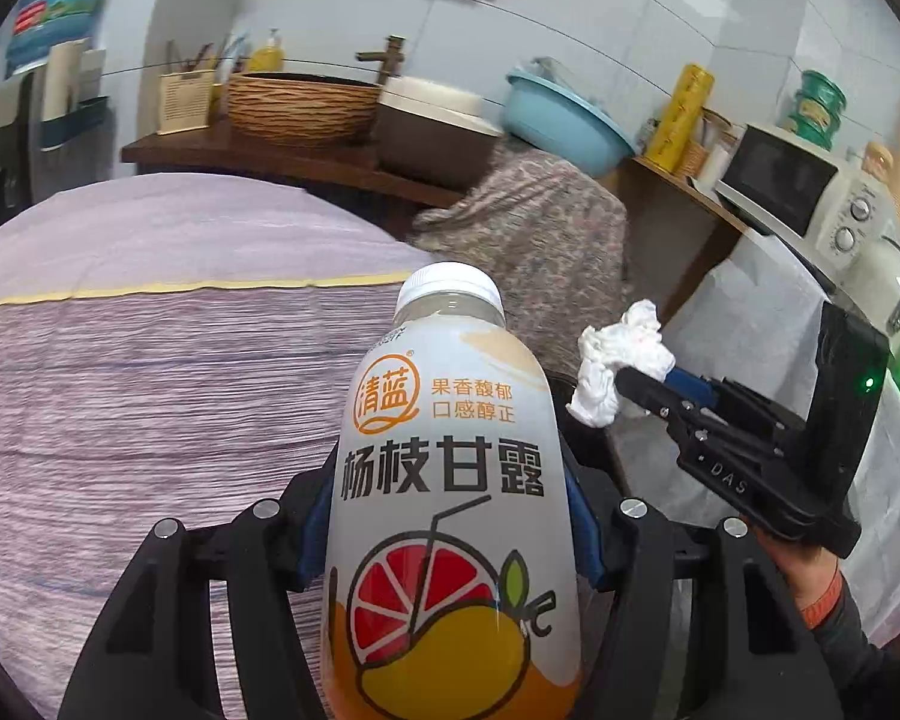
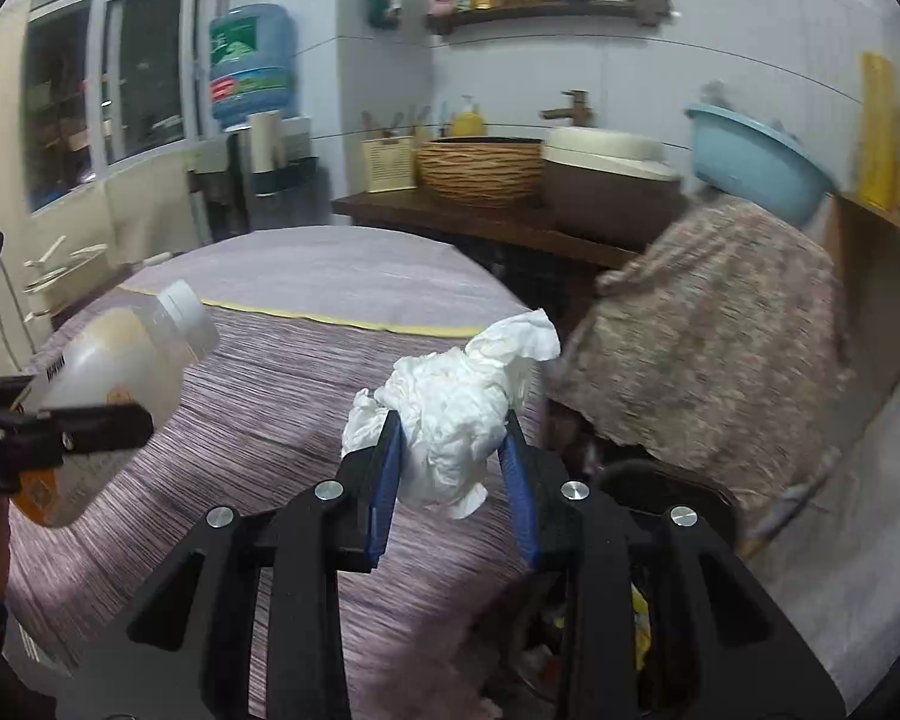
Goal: Collect trash
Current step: 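Carry both items to the bin and open both grippers to drop them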
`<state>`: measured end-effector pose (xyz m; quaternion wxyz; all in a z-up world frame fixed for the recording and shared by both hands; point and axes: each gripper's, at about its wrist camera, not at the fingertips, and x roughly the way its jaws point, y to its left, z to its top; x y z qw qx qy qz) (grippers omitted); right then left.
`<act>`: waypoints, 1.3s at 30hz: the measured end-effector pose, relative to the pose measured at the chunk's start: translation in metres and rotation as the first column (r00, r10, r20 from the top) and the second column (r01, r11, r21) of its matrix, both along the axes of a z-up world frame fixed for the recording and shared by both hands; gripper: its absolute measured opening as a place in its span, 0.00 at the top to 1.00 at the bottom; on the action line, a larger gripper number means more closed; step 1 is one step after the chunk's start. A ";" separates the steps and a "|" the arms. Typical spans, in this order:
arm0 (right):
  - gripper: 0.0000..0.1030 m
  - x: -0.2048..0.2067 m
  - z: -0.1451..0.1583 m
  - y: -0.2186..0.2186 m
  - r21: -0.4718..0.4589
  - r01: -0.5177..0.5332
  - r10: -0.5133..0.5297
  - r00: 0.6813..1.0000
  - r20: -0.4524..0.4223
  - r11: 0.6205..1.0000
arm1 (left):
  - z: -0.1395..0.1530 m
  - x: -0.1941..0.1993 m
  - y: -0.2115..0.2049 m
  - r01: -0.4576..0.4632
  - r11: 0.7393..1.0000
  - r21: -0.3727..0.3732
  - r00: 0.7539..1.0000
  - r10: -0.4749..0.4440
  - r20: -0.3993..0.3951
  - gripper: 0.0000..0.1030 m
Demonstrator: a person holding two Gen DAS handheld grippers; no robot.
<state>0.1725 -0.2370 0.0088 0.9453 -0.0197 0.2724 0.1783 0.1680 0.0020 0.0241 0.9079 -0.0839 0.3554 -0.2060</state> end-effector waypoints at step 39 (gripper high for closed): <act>0.25 -0.045 -0.148 -0.189 -0.022 0.481 -0.473 0.851 -0.229 0.876 | -0.113 0.077 -0.239 0.257 0.946 0.196 0.963 -0.233 -0.137 0.19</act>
